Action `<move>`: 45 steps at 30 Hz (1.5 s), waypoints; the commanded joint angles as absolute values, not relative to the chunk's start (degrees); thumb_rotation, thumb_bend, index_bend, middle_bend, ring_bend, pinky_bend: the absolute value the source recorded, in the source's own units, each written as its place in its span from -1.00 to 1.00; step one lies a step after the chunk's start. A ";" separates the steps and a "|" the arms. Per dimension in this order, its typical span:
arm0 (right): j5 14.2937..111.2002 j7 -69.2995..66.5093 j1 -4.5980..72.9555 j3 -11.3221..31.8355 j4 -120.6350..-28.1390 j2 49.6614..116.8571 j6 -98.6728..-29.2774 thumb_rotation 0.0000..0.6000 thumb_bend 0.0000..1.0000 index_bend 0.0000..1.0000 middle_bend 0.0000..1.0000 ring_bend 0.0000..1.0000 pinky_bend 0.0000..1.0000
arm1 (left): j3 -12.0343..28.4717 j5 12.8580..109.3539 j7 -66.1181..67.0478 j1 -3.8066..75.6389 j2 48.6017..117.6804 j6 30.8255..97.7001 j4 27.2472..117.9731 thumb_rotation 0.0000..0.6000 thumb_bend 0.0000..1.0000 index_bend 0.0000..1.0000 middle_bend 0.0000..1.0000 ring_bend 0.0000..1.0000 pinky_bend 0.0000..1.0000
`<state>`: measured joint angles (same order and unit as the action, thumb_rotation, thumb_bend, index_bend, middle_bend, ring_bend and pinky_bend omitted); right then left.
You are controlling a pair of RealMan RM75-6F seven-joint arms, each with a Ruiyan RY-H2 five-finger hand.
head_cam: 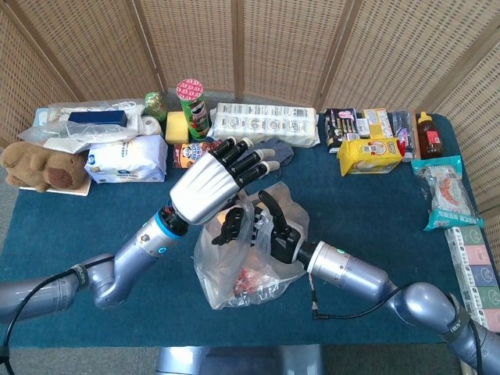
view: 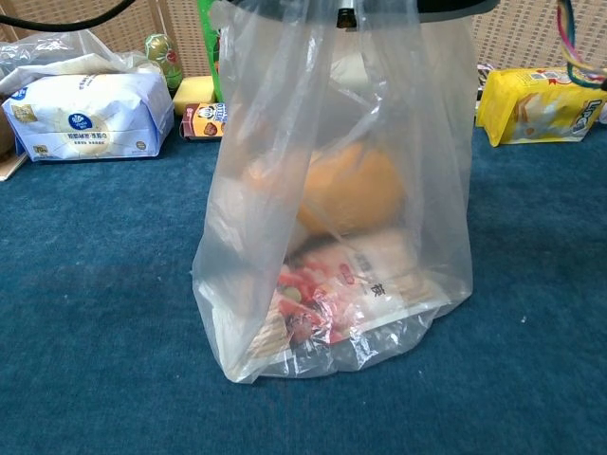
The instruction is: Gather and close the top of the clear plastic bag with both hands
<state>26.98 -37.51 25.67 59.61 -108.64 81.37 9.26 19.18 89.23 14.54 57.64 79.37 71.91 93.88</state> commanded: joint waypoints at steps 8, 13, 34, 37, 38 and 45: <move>26.68 -38.58 25.41 59.95 -108.29 79.83 8.78 -0.59 -0.62 0.03 0.15 -0.08 -0.47 | 17.84 88.10 15.62 55.76 75.39 69.91 96.01 1.00 -0.76 -0.59 -0.47 -0.74 -0.45; 26.50 -39.01 25.17 60.47 -108.02 79.31 8.60 -0.60 -0.61 0.03 0.15 -0.08 -0.47 | 17.30 88.32 15.45 54.62 73.41 69.95 97.39 1.00 -0.78 -0.63 -0.49 -0.76 -0.45; 21.43 -45.67 26.29 60.62 -108.45 76.82 10.94 -0.59 -0.61 0.02 0.12 -0.07 -0.40 | 15.71 88.46 12.37 49.56 64.32 69.61 107.34 1.00 -0.90 -0.81 -0.60 -0.86 -0.51; 19.89 -47.35 26.80 60.86 -107.63 76.65 11.46 -0.58 -0.61 0.01 0.10 -0.05 -0.31 | 15.39 89.31 12.16 47.80 63.01 71.64 108.37 1.00 -0.90 -0.81 -0.60 -0.87 -0.51; 19.42 -47.81 26.82 61.03 -107.43 76.62 11.58 -0.59 -0.61 0.01 0.10 -0.04 -0.29 | 15.07 89.77 12.33 46.68 62.22 72.81 108.87 1.00 -0.90 -0.81 -0.60 -0.87 -0.51; 17.72 -49.42 26.46 61.86 -107.11 76.74 11.53 -0.59 -0.61 -0.01 0.09 -0.03 -0.23 | 12.31 92.59 15.84 39.23 57.56 79.62 111.14 1.00 -0.90 -0.81 -0.60 -0.88 -0.51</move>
<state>17.80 -49.37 26.54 61.74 -107.16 76.68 11.36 13.27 91.56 14.63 41.05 58.79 77.81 110.39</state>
